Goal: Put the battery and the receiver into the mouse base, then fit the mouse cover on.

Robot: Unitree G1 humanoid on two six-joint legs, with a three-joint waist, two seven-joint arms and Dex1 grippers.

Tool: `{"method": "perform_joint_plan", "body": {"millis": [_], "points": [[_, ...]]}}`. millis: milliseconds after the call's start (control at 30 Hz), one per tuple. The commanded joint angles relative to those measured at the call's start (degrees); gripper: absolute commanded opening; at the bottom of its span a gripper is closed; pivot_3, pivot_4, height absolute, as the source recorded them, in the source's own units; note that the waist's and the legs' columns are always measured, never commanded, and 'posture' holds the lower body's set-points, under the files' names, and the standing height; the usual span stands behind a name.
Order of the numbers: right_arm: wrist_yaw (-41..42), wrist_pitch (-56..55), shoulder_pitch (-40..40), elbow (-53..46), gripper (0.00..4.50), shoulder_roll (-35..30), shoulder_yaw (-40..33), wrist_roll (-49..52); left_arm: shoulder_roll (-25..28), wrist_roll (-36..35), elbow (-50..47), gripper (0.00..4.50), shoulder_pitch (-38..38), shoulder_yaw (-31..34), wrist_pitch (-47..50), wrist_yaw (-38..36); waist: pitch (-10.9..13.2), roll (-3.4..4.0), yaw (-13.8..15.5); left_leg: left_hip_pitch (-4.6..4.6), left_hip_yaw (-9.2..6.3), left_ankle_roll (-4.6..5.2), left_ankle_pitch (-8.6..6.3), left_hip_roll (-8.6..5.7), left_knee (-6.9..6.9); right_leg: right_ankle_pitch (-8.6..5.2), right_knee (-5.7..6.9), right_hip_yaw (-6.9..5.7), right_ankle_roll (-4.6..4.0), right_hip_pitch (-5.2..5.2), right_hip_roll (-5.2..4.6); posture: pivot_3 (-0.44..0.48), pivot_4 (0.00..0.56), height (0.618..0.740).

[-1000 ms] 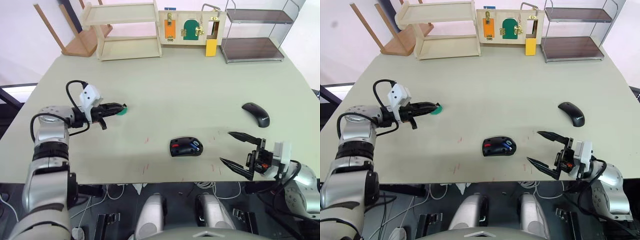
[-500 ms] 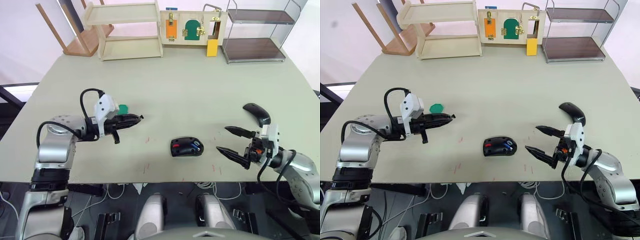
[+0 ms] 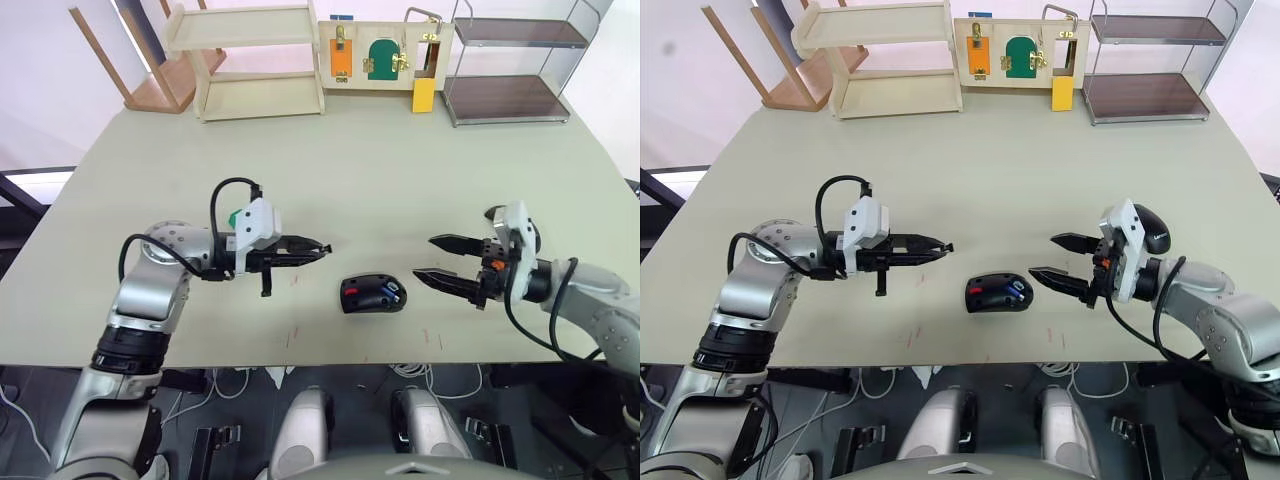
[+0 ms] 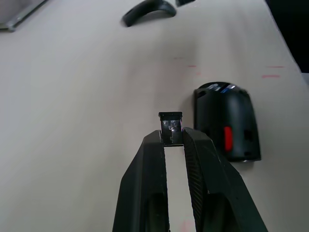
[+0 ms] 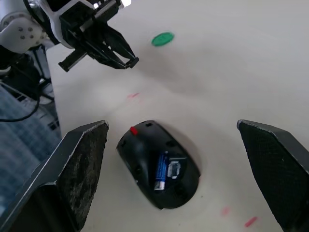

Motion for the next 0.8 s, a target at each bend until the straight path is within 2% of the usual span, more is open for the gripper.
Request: {"method": "perform_joint_plan", "body": {"millis": [33, 133, 367, 433, 500, 700, 800], "points": [[-4.5, 10.5, -4.1, -0.1, 4.5, -0.7, 0.0, 4.8, -0.2, -1.3, -2.1, 0.03, -1.2, -1.0, -0.9, -1.3, 0.0, 0.0, 0.0, -0.02, 0.0, 0.0, 0.0, 0.0, 0.0, 0.0, 0.0, 0.0, 0.0, -0.01, 0.0, 0.0, 0.15, 0.74], [-10.4, 20.6, -9.2, 2.3, 4.5, 2.1, -0.9, 11.3, -0.4, -0.8, -2.0, 0.03, -2.0, -2.6, -2.9, -3.1, 0.0, 0.0, -0.1, -0.01, 0.0, 0.0, 0.0, 0.0, 0.0, -0.01, -0.01, 0.03, -0.02, -0.01, -0.01, 0.0, 0.15, 0.74], [-21.1, 34.5, -16.7, 9.4, 4.5, 8.1, -3.9, 23.9, -1.7, -0.7, -1.1, 0.03, -4.5, -5.0, -4.5, -4.8, 0.0, 0.0, 0.0, -0.03, -0.05, 0.0, 0.0, 0.01, 0.0, 0.0, -0.01, -0.02, -0.01, -0.01, 0.01, 0.0, 0.15, 0.74], [-28.2, 36.2, -18.0, 14.0, 4.5, 10.8, -5.1, 30.6, -2.3, -0.7, -1.6, 0.03, -5.4, -5.9, -4.1, -4.8, 0.0, -0.01, -0.1, -0.09, -0.08, 0.01, 0.0, 0.0, 0.0, 0.03, -0.09, -0.03, 0.05, -0.01, -0.01, 0.0, 0.15, 0.74], [-34.8, 35.9, -18.2, 16.9, 4.5, 11.5, -4.3, 37.8, -2.6, -0.9, -2.0, 0.03, -6.2, -6.4, -3.9, -5.3, 0.0, -0.01, -0.1, -0.09, -0.09, 0.01, 0.0, 0.0, 0.0, 0.06, -0.11, 0.0, 0.09, 0.0, -0.01, 0.0, 0.15, 0.74], [-51.8, 26.6, -17.1, 19.1, 4.5, 6.7, 4.1, 59.9, -2.8, -1.2, -2.1, 0.03, -7.4, -7.1, -3.7, -6.0, 0.0, 0.0, -0.3, -0.11, -0.09, 0.02, -0.01, 0.0, -0.07, 0.05, -0.12, -0.03, 0.08, -0.02, 0.01, 0.0, 0.15, 0.74], [-54.6, 23.8, -17.2, 19.0, 4.5, 6.4, 6.5, 62.7, -3.1, -0.7, -1.7, 0.03, -8.0, -7.9, -4.2, -6.3, 0.0, 0.0, -0.4, -0.1, -0.09, 0.02, -0.01, 0.0, -0.08, 0.05, -0.13, -0.03, 0.09, -0.02, 0.01, 0.0, 0.15, 0.74]]}}
